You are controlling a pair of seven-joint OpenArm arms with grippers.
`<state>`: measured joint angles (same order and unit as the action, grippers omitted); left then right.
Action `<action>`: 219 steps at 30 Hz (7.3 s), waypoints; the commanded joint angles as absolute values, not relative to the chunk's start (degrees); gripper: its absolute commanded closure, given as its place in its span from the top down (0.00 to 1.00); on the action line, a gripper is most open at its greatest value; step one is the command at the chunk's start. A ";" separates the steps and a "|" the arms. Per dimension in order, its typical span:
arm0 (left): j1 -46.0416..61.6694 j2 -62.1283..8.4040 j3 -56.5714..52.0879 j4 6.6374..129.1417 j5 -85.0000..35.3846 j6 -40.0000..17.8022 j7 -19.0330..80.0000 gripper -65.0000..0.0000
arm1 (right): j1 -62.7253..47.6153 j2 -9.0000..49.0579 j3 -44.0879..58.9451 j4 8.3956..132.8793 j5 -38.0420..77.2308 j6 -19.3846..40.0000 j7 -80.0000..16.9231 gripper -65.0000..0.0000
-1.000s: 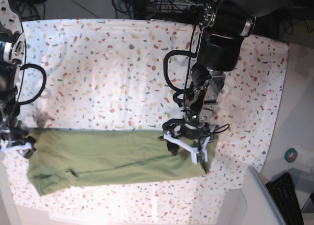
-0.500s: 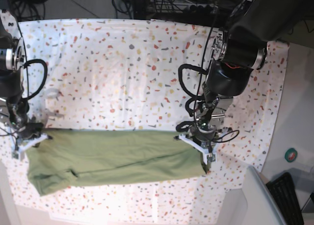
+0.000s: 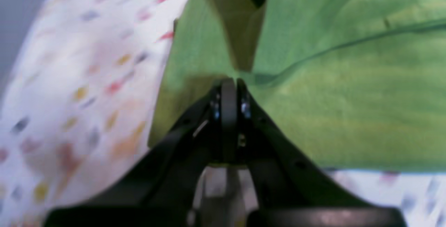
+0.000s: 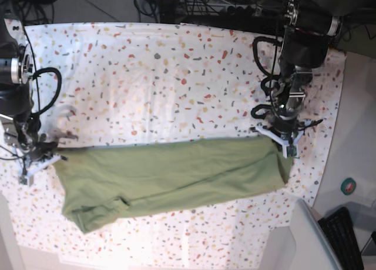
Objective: Layout the t-shirt on the table in an organized manner, then fold the t-shirt properly
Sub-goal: 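Release the shirt and reposition both grippers at the folded ends, then grasp the folded shirt ends and straighten it with both grippers, then lift both ends of the green shirt strip and pull it taut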
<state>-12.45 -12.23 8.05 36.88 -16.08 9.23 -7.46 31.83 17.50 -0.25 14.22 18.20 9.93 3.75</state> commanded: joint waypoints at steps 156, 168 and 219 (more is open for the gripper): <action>10.59 -10.95 -17.27 78.90 -39.34 7.87 20.97 0.95 | -8.22 6.29 27.91 79.78 22.29 9.54 -33.19 0.60; 9.36 -10.77 -16.84 69.67 -39.16 5.85 20.97 0.87 | -6.81 6.37 30.29 69.23 26.33 15.78 -32.92 0.59; -27.91 -9.63 -18.51 44.09 -39.34 20.97 32.84 0.00 | 37.14 14.11 16.31 29.58 20.00 -0.22 -26.42 0.20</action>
